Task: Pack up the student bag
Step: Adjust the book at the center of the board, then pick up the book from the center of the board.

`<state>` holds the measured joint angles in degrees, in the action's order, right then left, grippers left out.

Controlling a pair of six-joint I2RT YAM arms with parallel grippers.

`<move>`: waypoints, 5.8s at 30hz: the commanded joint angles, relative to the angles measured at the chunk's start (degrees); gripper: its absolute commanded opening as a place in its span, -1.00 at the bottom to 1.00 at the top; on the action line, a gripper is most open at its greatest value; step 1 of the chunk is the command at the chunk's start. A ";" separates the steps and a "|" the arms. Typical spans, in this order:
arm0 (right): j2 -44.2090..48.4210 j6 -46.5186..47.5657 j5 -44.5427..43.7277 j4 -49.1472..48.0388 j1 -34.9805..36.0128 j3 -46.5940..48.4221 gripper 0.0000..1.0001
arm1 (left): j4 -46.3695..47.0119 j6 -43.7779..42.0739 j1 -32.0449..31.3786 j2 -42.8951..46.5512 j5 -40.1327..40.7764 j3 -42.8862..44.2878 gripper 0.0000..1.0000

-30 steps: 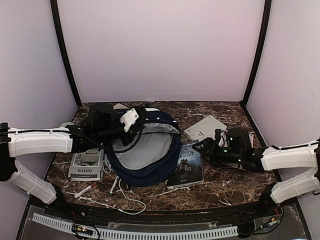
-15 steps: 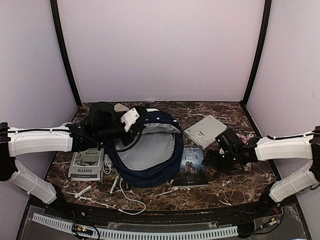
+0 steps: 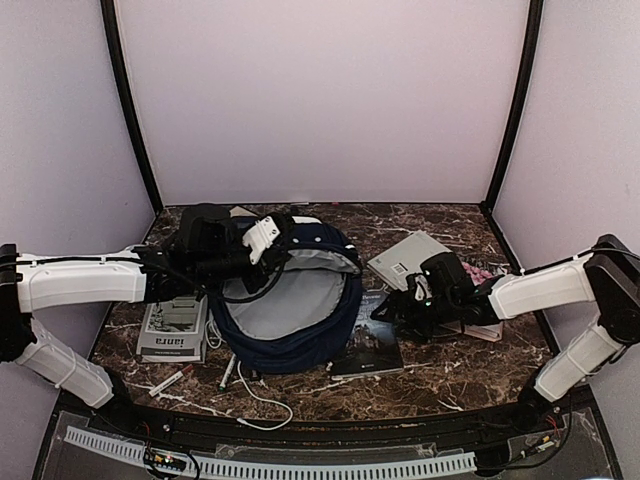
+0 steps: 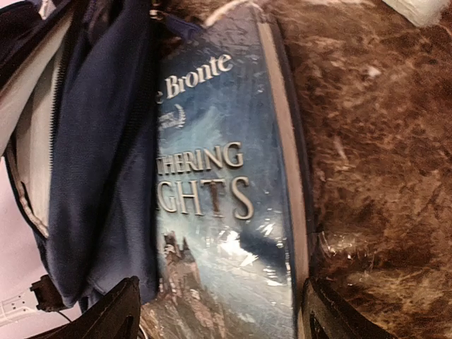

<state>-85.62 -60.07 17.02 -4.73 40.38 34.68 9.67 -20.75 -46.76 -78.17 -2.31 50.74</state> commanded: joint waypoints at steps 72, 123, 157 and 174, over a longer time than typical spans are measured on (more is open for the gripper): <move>-10.67 5.80 5.57 -0.76 4.22 3.34 0.58 | 0.63 -29.76 -22.46 -26.05 19.42 -6.23 -0.46; 25.62 -1.55 -8.47 12.04 -1.53 -2.07 0.49 | 5.59 -51.54 -15.80 -47.76 6.34 33.17 -0.45; 35.34 -1.05 -9.52 18.88 -7.42 -13.23 0.56 | 4.37 -52.13 -18.62 -53.36 7.58 40.31 -0.45; 43.69 5.77 -18.79 34.40 -9.66 1.10 -1.00 | -34.33 -21.26 -16.87 -28.73 8.01 46.55 0.73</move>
<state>-42.94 -59.35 3.84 30.22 31.44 27.46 -5.82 -57.04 -65.98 -116.36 6.76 93.27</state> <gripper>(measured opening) 0.167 0.825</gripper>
